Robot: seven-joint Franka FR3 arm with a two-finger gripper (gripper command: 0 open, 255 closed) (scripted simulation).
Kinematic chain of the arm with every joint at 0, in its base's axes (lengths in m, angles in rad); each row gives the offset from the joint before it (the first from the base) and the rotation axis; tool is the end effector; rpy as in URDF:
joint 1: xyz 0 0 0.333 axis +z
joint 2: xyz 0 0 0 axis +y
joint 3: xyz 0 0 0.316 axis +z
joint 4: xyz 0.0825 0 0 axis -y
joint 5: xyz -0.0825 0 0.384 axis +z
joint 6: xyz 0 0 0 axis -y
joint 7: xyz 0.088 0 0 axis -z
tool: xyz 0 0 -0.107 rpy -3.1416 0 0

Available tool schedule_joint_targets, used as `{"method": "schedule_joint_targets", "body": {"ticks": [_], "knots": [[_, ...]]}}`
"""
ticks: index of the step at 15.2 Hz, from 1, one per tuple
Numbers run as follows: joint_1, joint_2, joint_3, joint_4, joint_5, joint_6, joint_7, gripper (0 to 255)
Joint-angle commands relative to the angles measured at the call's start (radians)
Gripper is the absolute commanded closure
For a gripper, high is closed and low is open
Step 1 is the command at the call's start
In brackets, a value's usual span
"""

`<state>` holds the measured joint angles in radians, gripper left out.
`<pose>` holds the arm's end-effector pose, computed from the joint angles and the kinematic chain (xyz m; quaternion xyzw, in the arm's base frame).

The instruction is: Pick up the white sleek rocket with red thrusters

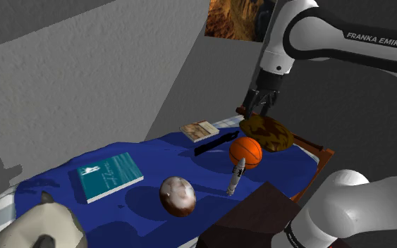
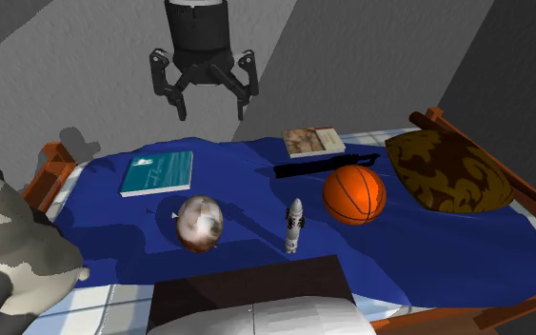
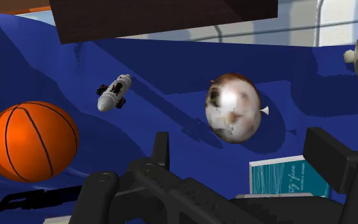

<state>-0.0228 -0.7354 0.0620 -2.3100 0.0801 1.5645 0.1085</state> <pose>0.3201 0.0270 0.5953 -0.9989 0.0427 0.0068 0.0189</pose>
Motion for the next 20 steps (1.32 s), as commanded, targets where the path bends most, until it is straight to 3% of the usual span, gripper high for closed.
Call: {"method": "schedule_joint_targets", "body": {"ticks": [1,20], "knots": [[0.000,0.000,0.000,0.000,0.000,0.000,0.000,0],[-0.204,0.521,-0.037,-0.067,-0.052,0.432,0.330,0]]}}
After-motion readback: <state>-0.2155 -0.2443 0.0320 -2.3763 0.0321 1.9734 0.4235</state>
